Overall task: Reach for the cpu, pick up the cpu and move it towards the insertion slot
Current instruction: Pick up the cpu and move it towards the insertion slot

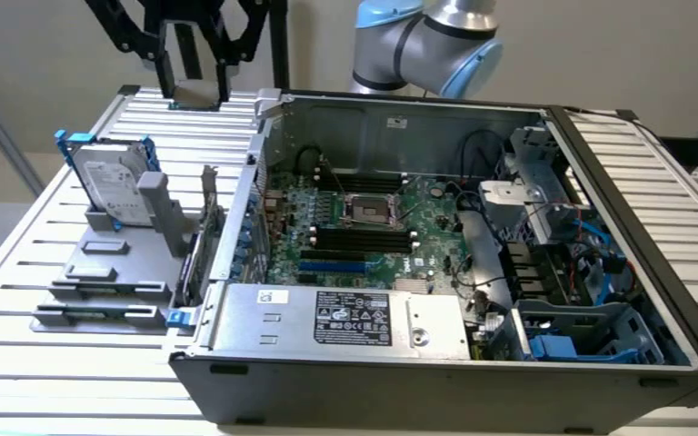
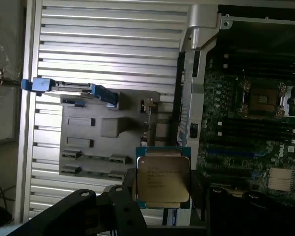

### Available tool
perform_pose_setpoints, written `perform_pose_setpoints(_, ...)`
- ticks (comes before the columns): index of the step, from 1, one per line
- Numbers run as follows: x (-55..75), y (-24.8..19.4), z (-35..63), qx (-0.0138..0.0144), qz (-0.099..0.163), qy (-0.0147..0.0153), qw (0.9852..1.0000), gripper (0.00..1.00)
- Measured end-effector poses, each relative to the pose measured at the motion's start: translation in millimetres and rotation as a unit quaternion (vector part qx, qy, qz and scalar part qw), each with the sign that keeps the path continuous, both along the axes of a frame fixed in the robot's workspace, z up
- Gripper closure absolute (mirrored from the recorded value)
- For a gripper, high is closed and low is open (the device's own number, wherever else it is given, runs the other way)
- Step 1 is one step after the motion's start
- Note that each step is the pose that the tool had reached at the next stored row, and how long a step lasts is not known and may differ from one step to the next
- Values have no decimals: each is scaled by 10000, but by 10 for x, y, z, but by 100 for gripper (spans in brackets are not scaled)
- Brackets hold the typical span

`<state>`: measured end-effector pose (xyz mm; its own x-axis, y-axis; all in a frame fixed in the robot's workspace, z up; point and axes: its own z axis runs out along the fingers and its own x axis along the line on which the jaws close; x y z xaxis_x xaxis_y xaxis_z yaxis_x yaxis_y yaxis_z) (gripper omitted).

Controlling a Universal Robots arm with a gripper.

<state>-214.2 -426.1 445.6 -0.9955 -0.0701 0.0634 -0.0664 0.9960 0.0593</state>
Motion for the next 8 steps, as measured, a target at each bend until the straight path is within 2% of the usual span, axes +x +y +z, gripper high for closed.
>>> perform_pose_setpoints(8,363,1,0,0,0,33,10000,46)
